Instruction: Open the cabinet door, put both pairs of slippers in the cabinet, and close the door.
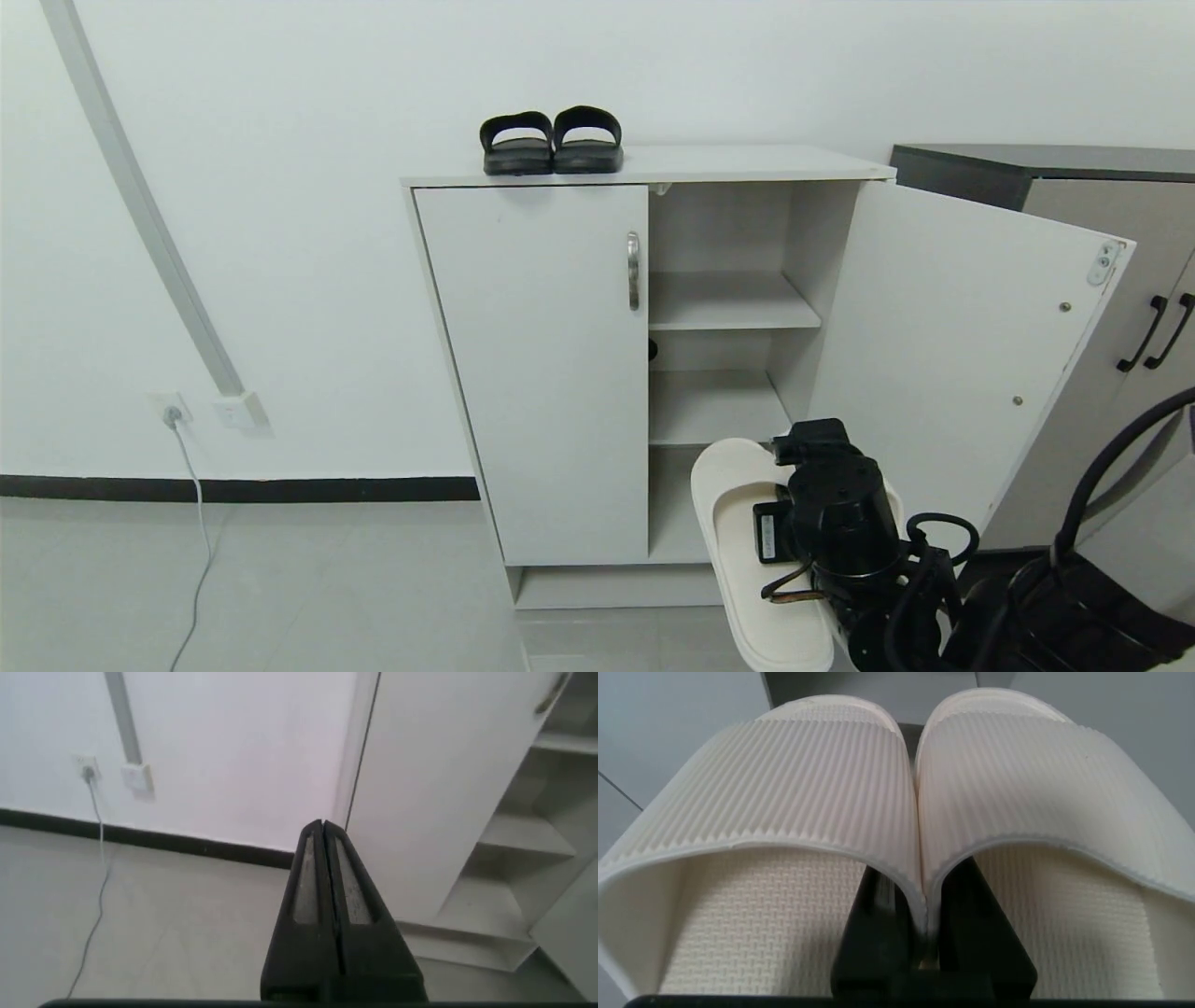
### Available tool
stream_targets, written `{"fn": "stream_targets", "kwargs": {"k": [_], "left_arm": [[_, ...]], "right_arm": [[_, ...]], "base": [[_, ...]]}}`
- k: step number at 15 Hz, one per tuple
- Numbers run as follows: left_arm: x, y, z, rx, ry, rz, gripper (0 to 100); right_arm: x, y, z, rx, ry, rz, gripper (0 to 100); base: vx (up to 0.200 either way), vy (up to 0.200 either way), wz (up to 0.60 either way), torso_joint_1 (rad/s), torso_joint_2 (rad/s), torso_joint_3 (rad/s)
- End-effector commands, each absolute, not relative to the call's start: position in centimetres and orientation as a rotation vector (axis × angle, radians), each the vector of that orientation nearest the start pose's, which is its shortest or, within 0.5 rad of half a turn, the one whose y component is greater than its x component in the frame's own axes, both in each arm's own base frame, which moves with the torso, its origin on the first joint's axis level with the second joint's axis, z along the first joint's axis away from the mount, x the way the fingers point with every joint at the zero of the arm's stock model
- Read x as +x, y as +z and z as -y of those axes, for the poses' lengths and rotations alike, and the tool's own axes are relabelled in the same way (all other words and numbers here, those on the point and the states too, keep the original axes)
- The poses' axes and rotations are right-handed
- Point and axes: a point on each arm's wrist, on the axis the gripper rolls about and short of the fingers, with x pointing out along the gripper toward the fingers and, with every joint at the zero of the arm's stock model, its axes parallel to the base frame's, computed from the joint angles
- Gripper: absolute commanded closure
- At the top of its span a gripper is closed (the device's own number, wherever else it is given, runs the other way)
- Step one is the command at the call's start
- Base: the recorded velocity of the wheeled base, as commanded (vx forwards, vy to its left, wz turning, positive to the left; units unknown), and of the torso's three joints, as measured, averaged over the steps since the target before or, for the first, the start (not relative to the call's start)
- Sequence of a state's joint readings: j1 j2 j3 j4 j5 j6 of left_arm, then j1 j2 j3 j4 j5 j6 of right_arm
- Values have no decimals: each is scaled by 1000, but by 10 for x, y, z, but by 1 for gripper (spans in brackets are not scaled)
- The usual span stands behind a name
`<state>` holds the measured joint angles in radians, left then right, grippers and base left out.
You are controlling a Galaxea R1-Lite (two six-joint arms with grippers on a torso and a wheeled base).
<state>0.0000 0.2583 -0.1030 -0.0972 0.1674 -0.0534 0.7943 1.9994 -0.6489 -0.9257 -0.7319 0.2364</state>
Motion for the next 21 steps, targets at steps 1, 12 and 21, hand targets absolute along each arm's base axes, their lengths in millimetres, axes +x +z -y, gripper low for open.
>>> {"fn": "stream_targets", "kwargs": {"k": [1, 12, 21], "left_arm": [[-20, 96, -3, -45, 156, 20, 100], [-23, 76, -2, 15, 84, 1, 100], [-23, 76, 0, 8, 11, 1, 100]], "right_arm": [[238, 79, -221, -60, 27, -311, 100], [234, 77, -224, -66, 40, -316, 100], [285, 75, -247, -2, -64, -232, 100]], "base": [[0, 0, 0, 0, 0, 0], [0, 0, 0, 0, 0, 0], [0, 0, 0, 0, 0, 0]]}}
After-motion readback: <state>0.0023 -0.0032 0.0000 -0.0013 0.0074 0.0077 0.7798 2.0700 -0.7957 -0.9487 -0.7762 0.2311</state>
